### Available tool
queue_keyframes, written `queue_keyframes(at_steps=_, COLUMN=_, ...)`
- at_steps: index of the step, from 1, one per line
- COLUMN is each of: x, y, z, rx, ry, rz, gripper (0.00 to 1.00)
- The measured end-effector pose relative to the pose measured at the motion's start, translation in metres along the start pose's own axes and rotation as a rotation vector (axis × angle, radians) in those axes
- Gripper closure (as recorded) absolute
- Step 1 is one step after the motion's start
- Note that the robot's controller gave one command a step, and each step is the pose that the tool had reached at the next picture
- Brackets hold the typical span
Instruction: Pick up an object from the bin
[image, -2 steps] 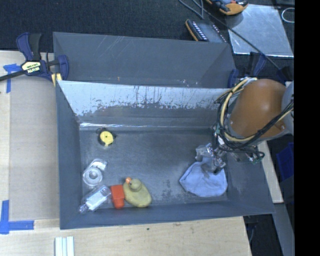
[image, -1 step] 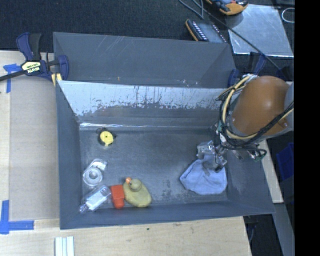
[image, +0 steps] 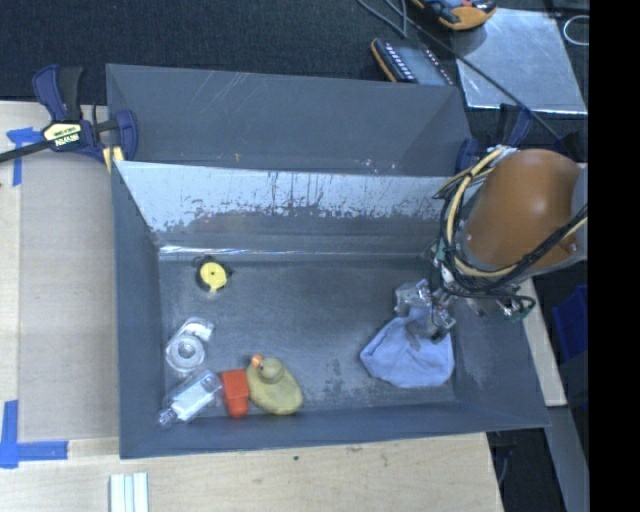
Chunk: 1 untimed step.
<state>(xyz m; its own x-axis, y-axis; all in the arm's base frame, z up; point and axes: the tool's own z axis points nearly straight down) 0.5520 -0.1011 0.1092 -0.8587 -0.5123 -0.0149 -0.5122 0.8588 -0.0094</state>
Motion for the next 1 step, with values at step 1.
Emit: queue_keyframes(at_steps=1, x=0.0009, y=0.0009, z=-0.0059, rx=-0.004, ry=0.004, rz=0.001, gripper=1.00)
